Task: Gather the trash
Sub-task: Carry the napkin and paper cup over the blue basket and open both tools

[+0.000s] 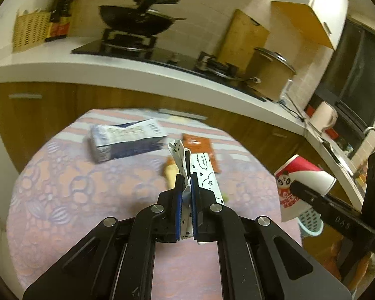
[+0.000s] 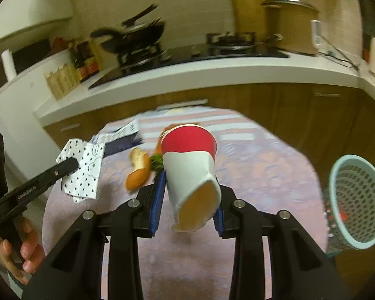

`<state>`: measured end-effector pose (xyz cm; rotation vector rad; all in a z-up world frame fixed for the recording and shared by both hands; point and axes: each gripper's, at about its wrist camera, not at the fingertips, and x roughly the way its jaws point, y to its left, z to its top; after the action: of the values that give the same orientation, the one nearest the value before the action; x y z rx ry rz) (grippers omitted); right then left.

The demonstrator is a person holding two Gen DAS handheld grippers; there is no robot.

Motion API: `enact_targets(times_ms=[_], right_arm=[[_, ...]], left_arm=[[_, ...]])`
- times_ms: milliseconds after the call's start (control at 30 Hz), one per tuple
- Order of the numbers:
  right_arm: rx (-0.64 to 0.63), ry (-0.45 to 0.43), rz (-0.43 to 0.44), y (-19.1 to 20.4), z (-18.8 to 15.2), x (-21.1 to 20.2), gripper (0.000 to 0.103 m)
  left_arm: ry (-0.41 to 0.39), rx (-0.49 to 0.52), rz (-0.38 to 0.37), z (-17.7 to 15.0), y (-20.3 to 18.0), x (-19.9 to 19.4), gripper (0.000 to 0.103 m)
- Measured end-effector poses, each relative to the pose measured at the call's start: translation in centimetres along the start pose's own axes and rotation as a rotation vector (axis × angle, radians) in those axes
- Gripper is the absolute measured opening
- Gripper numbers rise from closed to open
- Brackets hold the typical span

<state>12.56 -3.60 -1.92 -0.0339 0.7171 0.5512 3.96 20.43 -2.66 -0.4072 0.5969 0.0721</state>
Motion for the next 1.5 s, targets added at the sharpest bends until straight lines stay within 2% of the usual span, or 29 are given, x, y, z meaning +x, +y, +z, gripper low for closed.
enact_targets(times_ms=[133,200,633,967,1200,1500], right_arm=[[0.018,-0.035,-0.051,-2.3,0.3,-1.7,0.030],[0.044,-0.036,-0.041,-3.5,0.3,-2.3,0.030],[0.127,-0.089,-0.134,-10.3,-0.5,-5.6,0.030],[0.251,-0.094,-0.230,-18.5,-2.4,-7.2,0.031],[0.383,-0.061,-0.399,-25.0,-4.4,-7.7,0.031],[0.539,0.053,-0.447,-32.8,-8.2,-4.9,0.031]], left_arm=[[0.009,0.046,-0.037,-0.1,-3.2,0.7,0.004],[0.021,0.077,-0.013,0.0,-4.6,1.3,0.004],[0.065,0.209,-0.120,-0.1,-13.6,4.6,0.004],[0.132,0.311,-0.205,-1.9,-21.6,9.0,0.004],[0.212,0.379,-0.249,-3.1,-26.5,13.5,0.005],[0.355,0.403,-0.331,-6.9,-32.8,19.9,0.005]])
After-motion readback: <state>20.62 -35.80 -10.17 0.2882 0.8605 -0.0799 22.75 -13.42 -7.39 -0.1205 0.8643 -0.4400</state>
